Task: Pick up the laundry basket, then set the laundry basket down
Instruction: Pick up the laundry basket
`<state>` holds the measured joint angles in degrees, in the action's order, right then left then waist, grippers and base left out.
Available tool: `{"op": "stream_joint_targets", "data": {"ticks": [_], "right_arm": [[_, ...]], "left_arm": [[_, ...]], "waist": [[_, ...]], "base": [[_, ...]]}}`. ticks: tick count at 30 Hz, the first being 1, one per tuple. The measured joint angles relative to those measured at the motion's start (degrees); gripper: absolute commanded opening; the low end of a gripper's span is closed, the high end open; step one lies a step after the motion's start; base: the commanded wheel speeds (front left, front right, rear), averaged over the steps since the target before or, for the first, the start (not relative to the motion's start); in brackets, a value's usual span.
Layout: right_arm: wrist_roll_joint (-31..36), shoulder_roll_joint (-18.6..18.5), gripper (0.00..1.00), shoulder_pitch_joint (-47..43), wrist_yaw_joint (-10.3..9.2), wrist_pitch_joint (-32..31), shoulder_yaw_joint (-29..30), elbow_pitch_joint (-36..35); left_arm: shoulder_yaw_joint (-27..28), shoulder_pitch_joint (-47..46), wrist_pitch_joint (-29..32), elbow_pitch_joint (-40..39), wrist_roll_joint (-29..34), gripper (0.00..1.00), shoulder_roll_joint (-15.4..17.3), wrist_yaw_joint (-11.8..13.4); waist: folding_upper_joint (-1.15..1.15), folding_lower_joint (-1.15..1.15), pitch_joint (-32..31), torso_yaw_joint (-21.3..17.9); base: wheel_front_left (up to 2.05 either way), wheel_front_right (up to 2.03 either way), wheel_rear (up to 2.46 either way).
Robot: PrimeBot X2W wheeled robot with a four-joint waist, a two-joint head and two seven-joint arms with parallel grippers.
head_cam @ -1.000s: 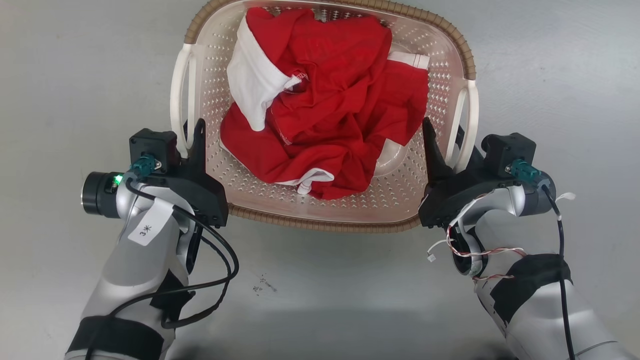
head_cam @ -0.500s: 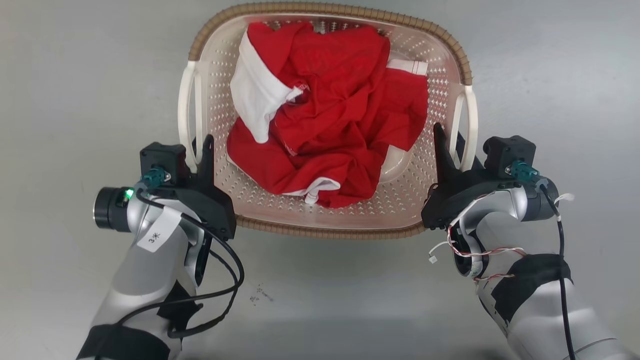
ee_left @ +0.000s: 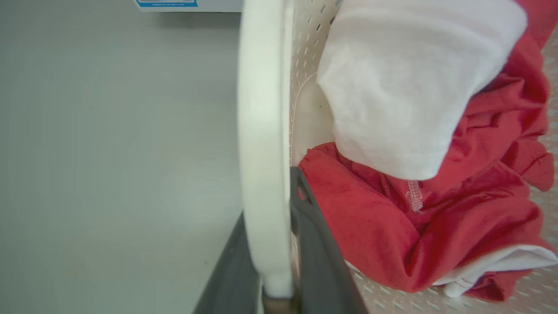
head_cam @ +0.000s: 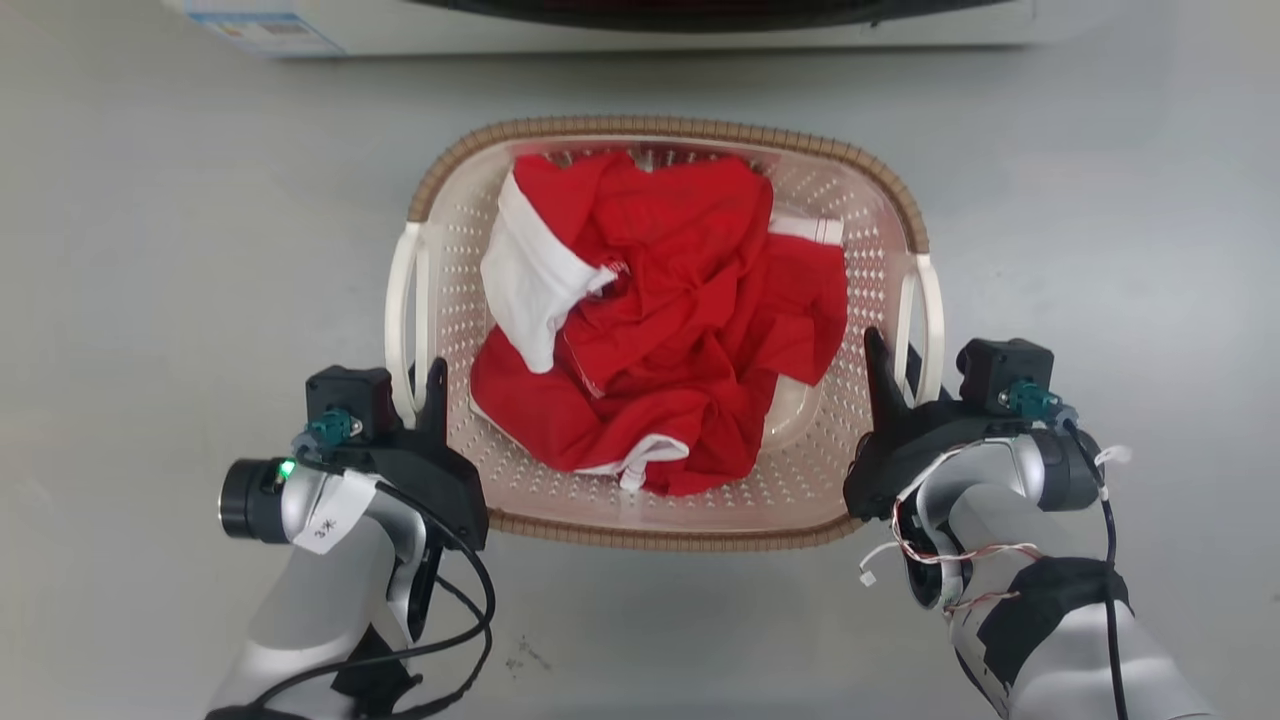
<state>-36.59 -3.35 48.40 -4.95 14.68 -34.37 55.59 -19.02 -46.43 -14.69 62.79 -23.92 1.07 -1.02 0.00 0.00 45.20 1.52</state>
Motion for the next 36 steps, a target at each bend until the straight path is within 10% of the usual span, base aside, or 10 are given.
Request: {"op": "stream_joint_targets", "data": {"ticks": [36], "right_arm": [[-15.8, 0.2, 0.00, -18.0, 1.58, -7.9, -14.2, 2.3]], "left_arm": [[-8.3, 19.0, 4.8, 5.6, -10.1, 0.00, 0.1, -0.5]], "waist": [[-0.01, -0.01, -29.1, -0.5]], "base": [[0.00, 0.00, 0.00]]}}
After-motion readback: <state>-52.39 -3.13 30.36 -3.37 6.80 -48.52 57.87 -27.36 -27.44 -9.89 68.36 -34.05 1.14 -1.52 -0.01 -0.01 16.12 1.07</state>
